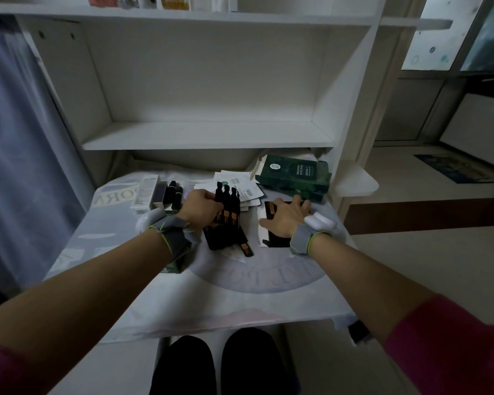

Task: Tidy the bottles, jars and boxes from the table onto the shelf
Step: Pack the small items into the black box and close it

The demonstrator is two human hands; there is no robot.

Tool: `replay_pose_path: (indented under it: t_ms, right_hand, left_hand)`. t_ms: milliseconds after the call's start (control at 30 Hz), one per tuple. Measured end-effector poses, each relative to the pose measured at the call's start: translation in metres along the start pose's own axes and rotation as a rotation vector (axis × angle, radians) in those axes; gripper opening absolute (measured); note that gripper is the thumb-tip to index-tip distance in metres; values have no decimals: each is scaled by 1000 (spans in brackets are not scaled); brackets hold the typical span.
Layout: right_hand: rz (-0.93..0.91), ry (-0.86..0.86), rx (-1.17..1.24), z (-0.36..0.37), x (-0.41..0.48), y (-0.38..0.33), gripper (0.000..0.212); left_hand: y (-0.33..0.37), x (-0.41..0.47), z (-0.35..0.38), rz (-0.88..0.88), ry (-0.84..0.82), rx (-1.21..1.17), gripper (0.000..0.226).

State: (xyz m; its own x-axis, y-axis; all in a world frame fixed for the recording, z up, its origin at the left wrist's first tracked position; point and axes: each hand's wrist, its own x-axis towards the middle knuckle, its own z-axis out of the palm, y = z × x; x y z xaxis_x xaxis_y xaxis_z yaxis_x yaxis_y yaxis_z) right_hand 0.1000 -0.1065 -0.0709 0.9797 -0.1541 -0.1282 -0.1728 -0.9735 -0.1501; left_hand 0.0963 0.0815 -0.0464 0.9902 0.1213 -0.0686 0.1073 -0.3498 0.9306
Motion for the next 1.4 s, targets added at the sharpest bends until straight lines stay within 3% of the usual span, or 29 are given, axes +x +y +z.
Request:
replay_pose_path:
  t_ms: [400, 567, 667, 933, 1200, 1400]
  right_hand:
    - [-30, 112, -33, -4, 17, -16, 72]
    - [-62, 26, 34, -9, 35, -26, 40]
    - [-84, 46, 61, -10, 34, -32, 25]
    - [-151, 131, -5, -11, 27, -30, 9]
    - [-98, 235, 246, -65, 21, -22, 41]
    - [21, 329, 414, -82, 18, -16, 29]
  left_hand:
    - [-2, 2, 0, -7, -12, 1, 26]
    - [-4, 6, -1, -16, 18, -4, 14]
    - [-4, 7, -3, -6, 26, -21, 24]
    - [-1, 4, -10, 45, 23, -71, 28]
    - [27, -4, -18, 128, 46, -313, 21]
    - [61, -20, -25, 254, 24, -444, 12]
